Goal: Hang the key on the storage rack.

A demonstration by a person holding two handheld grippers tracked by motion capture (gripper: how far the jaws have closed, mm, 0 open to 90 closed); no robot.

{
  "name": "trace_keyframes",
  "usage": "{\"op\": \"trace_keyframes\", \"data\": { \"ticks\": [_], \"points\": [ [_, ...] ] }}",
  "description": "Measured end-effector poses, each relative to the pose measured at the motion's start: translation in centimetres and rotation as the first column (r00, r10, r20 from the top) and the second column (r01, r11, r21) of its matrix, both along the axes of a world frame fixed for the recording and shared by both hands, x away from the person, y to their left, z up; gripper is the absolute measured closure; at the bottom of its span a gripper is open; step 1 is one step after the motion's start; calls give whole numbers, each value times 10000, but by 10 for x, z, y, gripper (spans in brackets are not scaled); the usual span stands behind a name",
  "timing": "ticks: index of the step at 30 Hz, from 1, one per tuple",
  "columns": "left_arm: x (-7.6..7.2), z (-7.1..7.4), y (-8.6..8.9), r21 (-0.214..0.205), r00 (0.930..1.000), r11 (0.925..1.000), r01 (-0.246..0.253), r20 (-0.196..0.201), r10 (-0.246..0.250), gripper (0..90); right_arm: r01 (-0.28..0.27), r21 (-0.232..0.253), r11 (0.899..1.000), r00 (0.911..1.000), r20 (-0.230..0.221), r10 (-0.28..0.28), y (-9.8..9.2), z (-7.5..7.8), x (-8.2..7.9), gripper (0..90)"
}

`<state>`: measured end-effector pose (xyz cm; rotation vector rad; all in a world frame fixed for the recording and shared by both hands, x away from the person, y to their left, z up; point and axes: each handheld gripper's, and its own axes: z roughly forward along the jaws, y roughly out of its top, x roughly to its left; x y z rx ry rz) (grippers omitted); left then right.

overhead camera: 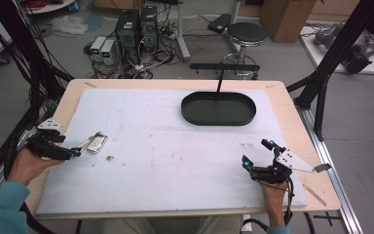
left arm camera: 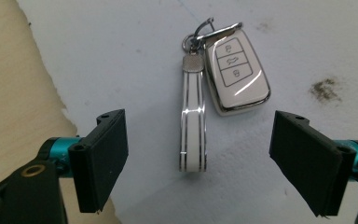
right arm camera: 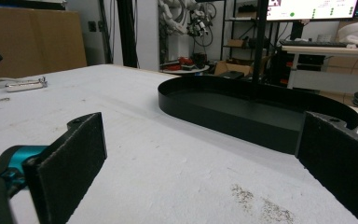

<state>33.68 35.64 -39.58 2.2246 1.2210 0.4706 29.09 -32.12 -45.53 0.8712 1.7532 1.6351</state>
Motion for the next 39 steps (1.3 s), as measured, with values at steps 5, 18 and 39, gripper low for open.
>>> {"op": "trace_keyframes", "data": {
  "ticks": [5, 18, 39],
  "points": [
    [3, -3, 1, 83, 9990, 10000, -47, -444, 50, 234, -4, 20, 10000, 10000, -44, 4, 0, 0, 0, 11],
    [9, -9, 0, 196, 9918, 9998, -70, -1276, 94, 383, 6, 36, 10000, 10000, -51, -5, 0, 0, 0, 11],
    [15, -16, -2, 482, 9844, 9988, -77, -1753, 161, 564, -5, 50, 10000, 10000, -61, 5, 0, 0, 0, 11]
  ]
}}
